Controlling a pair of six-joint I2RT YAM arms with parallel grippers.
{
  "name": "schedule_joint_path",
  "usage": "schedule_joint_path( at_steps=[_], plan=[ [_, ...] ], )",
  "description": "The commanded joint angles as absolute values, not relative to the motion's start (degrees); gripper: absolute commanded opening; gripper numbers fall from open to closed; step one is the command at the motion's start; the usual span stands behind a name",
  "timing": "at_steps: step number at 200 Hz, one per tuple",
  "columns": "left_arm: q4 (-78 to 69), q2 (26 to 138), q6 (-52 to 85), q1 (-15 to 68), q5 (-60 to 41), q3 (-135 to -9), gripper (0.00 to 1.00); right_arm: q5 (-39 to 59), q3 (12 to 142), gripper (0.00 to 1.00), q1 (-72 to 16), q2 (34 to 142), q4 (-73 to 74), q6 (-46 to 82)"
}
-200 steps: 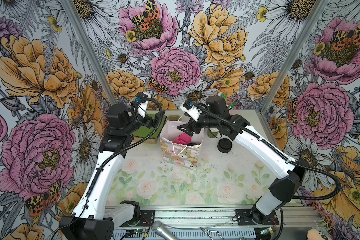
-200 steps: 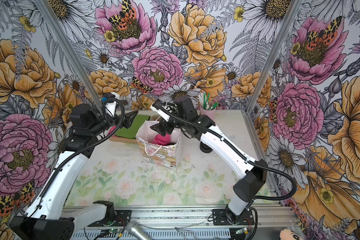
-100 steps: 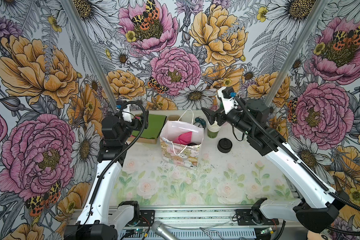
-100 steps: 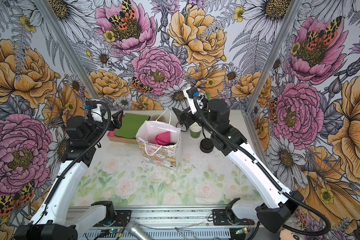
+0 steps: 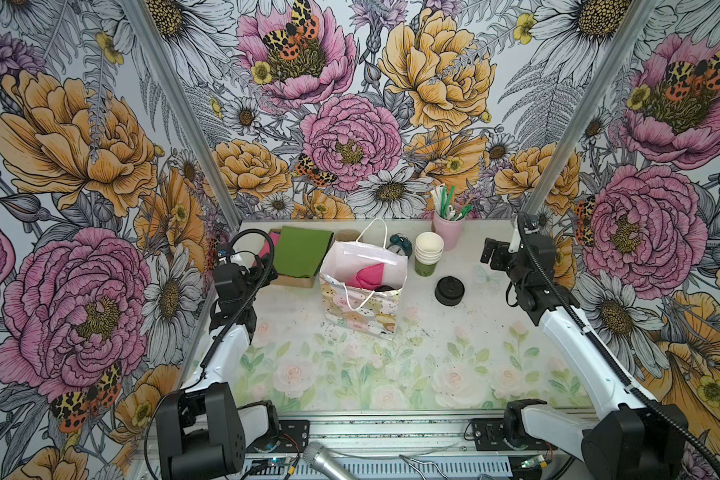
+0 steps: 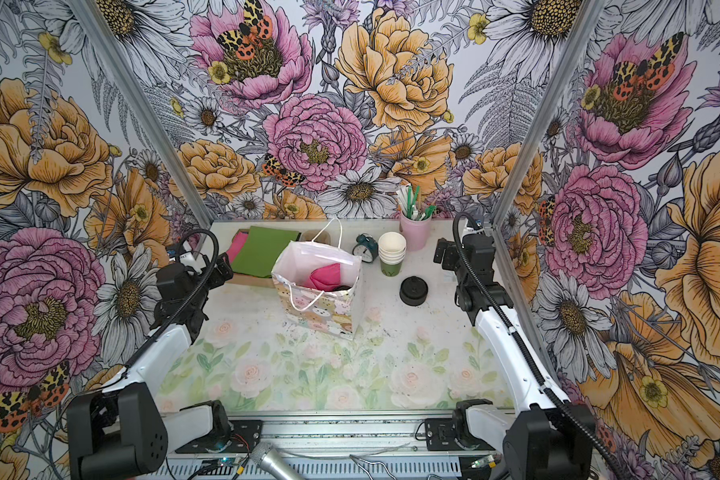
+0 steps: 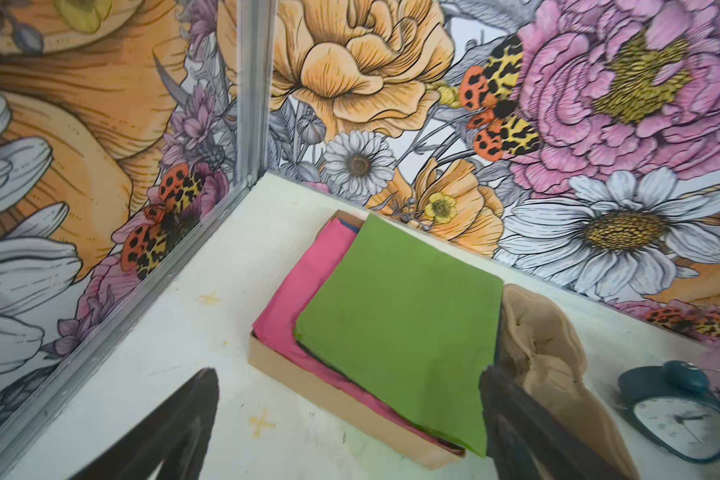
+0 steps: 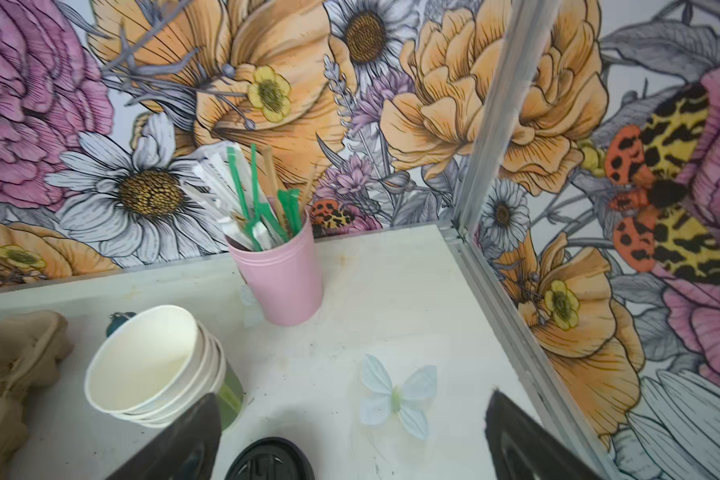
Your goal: Pack the takeout coffee
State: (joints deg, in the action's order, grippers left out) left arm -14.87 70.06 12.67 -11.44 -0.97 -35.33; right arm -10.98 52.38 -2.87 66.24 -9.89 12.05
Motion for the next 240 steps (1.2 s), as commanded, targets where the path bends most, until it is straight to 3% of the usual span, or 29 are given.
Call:
schedule_joint_path(
  at_steps=[1, 83, 142, 173, 183, 240],
  plan=[
    [-25.4, 72.9, 14.4, -10.4, 6.2, -32.7, 0.99, -11.4, 47.3, 0.99, -1.6, 67.1, -2.3, 13.2],
    [-35.3, 73.8, 8.1, -3.4, 20.0, -24.9, 0.99, -10.2, 32.2, 0.98, 0.2, 79.1, 23.2, 8.6],
    [-52.8, 79.0, 4.4, 0.6, 22.6, -17.4, 0.99, -8.3, 24.1, 0.99, 0.2, 81.1, 40.5, 4.3],
    [-60.6, 83.3, 1.8, 2.4, 22.7, -15.6, 0.99, -8.8, 20.0, 1.00, 0.0, 88.7, 56.2, 4.1],
    [-61.5, 83.6, 1.0, 2.8, 21.9, -15.3, 0.99, -9.0, 21.4, 1.00, 0.1, 87.3, 50.6, 5.0],
    [-70.0, 90.7, -1.7, 3.7, 19.2, -14.8, 0.99, -8.6, 22.2, 0.99, 0.2, 88.1, 50.5, 4.7]
  ],
)
